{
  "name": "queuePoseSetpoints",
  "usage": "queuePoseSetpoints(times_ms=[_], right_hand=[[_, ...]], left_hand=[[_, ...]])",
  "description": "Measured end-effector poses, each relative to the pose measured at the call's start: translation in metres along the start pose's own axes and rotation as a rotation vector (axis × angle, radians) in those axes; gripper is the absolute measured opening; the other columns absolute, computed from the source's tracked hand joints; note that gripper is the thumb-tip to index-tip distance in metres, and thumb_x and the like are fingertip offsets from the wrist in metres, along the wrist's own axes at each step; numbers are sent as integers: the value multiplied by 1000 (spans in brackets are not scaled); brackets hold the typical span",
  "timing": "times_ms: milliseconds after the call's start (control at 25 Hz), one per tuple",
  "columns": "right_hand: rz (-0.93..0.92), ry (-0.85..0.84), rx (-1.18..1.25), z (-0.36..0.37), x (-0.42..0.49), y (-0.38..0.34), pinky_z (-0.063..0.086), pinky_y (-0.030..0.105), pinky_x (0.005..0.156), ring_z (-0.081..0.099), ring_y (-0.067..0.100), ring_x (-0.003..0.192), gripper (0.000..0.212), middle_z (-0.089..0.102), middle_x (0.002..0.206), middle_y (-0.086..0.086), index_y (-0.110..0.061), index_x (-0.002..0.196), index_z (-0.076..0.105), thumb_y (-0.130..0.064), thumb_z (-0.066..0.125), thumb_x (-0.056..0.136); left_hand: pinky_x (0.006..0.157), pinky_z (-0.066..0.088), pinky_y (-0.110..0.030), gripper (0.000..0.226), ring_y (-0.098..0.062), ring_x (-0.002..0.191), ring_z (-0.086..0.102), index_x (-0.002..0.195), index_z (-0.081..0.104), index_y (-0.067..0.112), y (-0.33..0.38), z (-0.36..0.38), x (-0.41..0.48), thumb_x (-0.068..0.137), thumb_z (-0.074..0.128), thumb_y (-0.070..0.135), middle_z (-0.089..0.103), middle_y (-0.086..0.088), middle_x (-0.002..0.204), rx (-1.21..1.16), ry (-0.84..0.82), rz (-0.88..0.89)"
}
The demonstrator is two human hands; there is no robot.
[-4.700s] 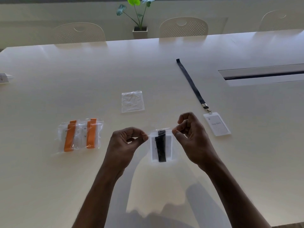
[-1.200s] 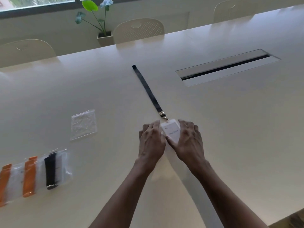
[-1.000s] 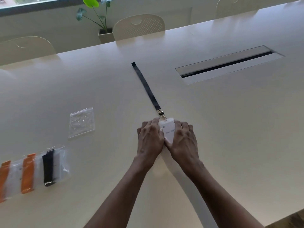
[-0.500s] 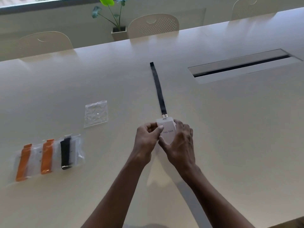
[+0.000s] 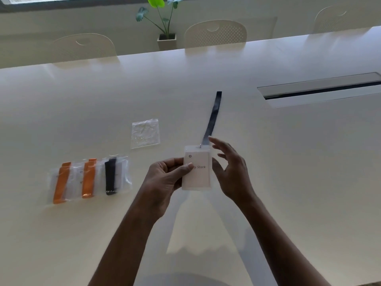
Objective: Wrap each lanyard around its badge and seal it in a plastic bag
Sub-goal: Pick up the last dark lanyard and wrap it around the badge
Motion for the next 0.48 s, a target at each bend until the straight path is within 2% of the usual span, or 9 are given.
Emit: queuePoseSetpoints(times_ms=[120,200,280,360,400,480], right_hand=[[-18,-14,86,14,2,-13,58,30,99,68,7,113,46,70,129,-10,-21,133,69,1,72,93],[-9,-6,161,22,0,-18,63,39,90,74,9,104,36,78,117,-6,-17,120,77,5,71,92],[7,-43,341,33,-4,-25,66,42,77,78,16,92,20,81,103,0,-16,110,79,-7,72,93],[73,-94,620,44,-11,-37,64,37,66,78,20,81,15,81,91,4,-21,100,81,-27,71,89],[102,-109,714,50,-16,-42,63,33,64,77,20,78,16,80,89,6,-24,98,82,-28,70,88],[125,-90,726,60,-25,-47,62,29,65,77,19,80,21,80,93,6,-30,101,82,-18,65,94]], left_hand=[[82,64,-33,42,-28,106,78,120,74,3,9,-8,-18,80,79,18,79,-19,115,-58,-46,-7],[82,65,-35,44,-29,107,78,120,74,5,16,-12,-24,78,79,17,79,-19,116,-80,-55,-1],[83,65,-36,47,-30,108,77,121,73,5,21,-16,-28,76,80,16,79,-19,116,-78,-64,16],[84,65,-35,47,-29,108,77,119,73,7,24,-18,-31,74,80,17,79,-18,115,-64,-66,43],[82,65,-34,45,-28,107,78,117,74,9,25,-19,-32,73,81,17,80,-17,114,-57,-52,60],[78,65,-31,36,-27,104,79,110,78,15,28,-23,-31,73,80,16,81,-14,111,-69,-4,105]])
Point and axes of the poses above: each hand's wrist, its own x-axis towards the middle knuckle, its own z-axis out of the palm, y = z × x, the point moved 4 cm from there along x, towards the middle knuckle
